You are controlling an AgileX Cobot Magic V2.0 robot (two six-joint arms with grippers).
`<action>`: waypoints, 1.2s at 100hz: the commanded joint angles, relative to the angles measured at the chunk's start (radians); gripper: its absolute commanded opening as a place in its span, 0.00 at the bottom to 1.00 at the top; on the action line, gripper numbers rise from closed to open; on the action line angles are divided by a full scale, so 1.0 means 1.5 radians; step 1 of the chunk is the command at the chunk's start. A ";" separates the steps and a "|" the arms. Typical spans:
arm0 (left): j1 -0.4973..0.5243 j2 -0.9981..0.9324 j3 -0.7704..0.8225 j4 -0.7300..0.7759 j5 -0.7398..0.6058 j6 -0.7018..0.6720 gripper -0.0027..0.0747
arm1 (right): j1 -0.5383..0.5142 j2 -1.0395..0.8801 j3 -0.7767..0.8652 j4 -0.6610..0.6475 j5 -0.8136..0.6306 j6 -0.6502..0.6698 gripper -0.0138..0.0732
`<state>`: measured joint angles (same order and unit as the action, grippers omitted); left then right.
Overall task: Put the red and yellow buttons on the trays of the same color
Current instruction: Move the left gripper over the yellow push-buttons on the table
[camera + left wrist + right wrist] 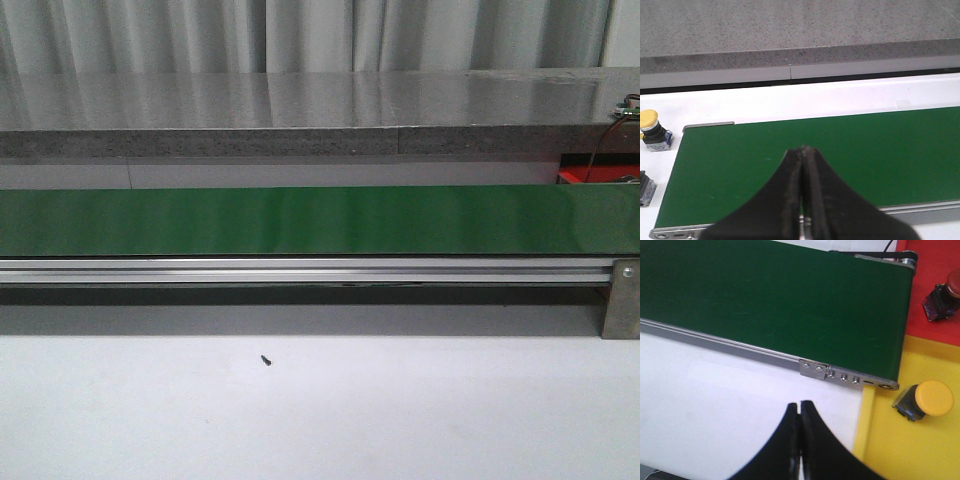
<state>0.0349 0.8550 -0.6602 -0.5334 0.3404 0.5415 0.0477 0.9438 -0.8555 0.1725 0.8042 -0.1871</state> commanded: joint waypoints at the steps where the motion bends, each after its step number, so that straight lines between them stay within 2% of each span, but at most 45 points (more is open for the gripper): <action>1: -0.004 -0.003 -0.018 -0.009 -0.044 0.000 0.01 | 0.000 -0.009 -0.017 0.000 -0.020 0.001 0.08; 19: -0.004 -0.003 -0.018 -0.003 -0.038 0.000 0.02 | 0.000 -0.009 -0.017 0.000 -0.008 0.001 0.08; 26: -0.004 -0.003 -0.020 0.002 -0.031 0.000 0.08 | 0.000 -0.009 -0.017 0.000 -0.008 0.001 0.08; 36: -0.004 -0.003 -0.021 0.005 -0.027 0.000 0.26 | 0.000 -0.009 -0.017 0.000 -0.008 0.001 0.08; 53: -0.004 -0.003 -0.021 0.005 -0.029 0.000 0.65 | 0.000 -0.009 -0.017 0.000 -0.008 0.001 0.08; 65: 0.001 -0.003 -0.021 0.005 -0.025 -0.001 0.79 | 0.000 -0.009 -0.017 0.000 -0.008 0.001 0.08; 81: 0.040 -0.003 -0.035 0.005 -0.016 -0.028 0.81 | 0.000 -0.009 -0.017 0.000 -0.008 0.001 0.08; 99: 0.159 -0.003 -0.083 0.021 0.019 -0.051 0.81 | 0.000 -0.009 -0.017 0.000 -0.008 0.001 0.08; 109: 0.170 0.013 -0.118 0.138 0.019 -0.149 0.81 | 0.000 -0.009 -0.017 0.000 -0.008 0.001 0.08; 120: 0.186 0.060 -0.164 0.259 0.069 -0.257 0.81 | 0.000 -0.009 -0.017 0.001 -0.008 0.001 0.08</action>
<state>0.2957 0.9023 -0.8289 -0.2638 0.4532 0.2849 0.0477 0.9438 -0.8555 0.1725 0.8362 -0.1854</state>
